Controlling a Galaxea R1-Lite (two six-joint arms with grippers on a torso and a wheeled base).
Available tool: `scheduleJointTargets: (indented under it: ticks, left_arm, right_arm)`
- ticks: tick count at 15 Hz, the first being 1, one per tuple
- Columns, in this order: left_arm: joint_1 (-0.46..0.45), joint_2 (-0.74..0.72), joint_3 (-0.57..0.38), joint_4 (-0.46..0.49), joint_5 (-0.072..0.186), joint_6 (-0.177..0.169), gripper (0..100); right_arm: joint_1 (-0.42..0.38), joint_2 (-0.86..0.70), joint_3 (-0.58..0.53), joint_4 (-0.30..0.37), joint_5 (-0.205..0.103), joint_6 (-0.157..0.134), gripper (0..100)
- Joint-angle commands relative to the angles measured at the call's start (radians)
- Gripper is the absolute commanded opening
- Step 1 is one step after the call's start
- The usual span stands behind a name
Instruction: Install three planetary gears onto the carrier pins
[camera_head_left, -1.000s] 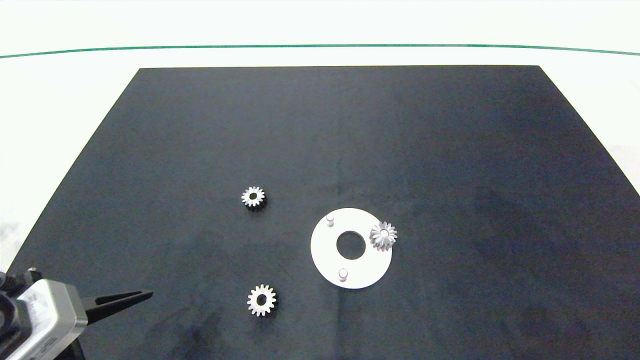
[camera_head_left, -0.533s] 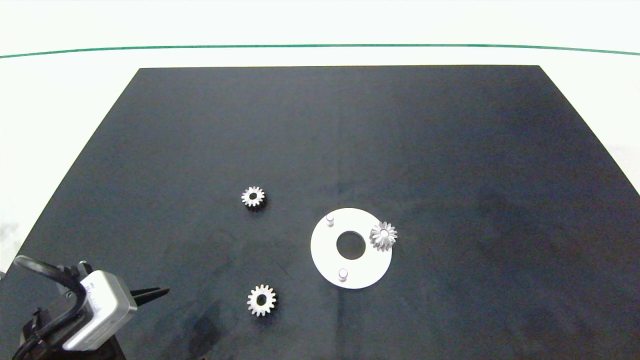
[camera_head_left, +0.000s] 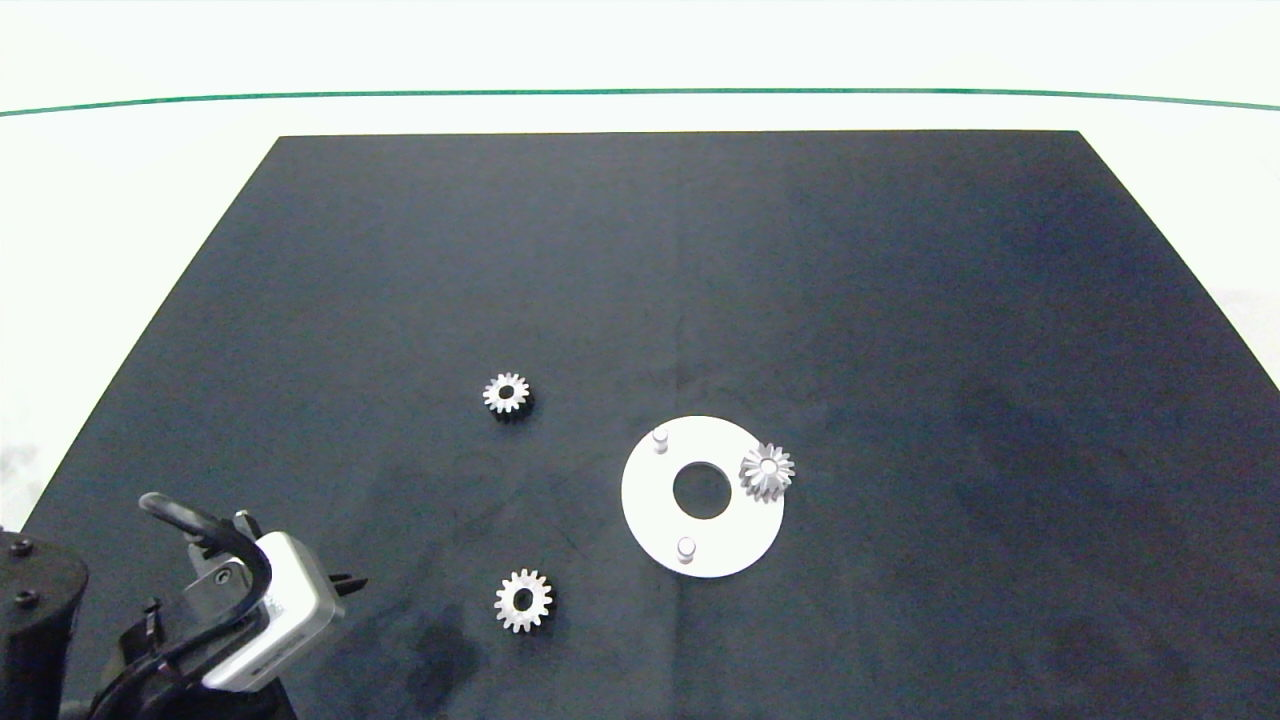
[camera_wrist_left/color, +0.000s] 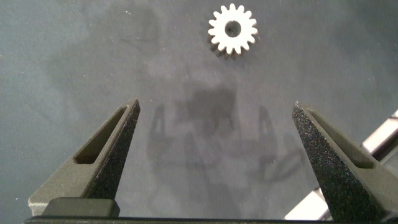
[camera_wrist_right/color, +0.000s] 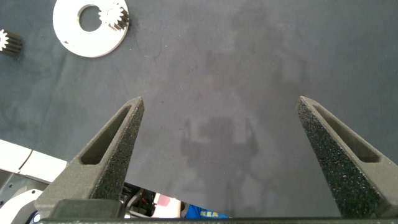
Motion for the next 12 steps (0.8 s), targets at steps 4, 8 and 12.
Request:
scheduleJointTargets:
  ticks: [4, 8, 12]
  left_arm:
    - [-0.055, 0.074, -0.062, 0.020, 0.039, 0.002, 100]
    - [-0.082, 0.137, -0.057, -0.027, 0.073, 0.002, 100]
    - [-0.110, 0.163, -0.057, -0.030, 0.073, 0.002, 100]
  right_arm:
    - [0.001, 0.010, 0.001, 0.005, -0.002, 0.000, 100]
    - [0.001, 0.011, 0.001, 0.005, -0.002, 0.000, 100]
    - [0.001, 0.010, 0.001, 0.014, -0.002, 0.000, 100]
